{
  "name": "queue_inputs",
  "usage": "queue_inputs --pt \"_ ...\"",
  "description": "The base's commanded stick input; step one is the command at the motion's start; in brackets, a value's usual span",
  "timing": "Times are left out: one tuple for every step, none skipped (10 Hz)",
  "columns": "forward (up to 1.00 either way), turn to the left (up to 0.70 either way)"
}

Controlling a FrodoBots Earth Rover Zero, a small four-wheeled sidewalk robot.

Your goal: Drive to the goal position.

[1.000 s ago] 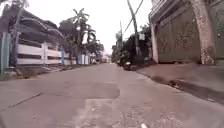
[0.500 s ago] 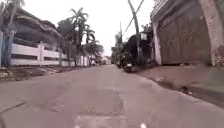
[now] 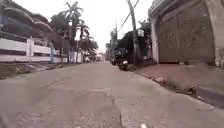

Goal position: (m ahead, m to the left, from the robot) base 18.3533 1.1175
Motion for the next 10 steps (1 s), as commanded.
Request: queue_inputs --pt "1.00 0.00" --pt "1.00 0.00" --pt "1.00 0.00" --pt "1.00 0.00" --pt "1.00 0.00" --pt "1.00 0.00" --pt "1.00 0.00" --pt "1.00 0.00" --pt "1.00 0.00" --pt "1.00 0.00"
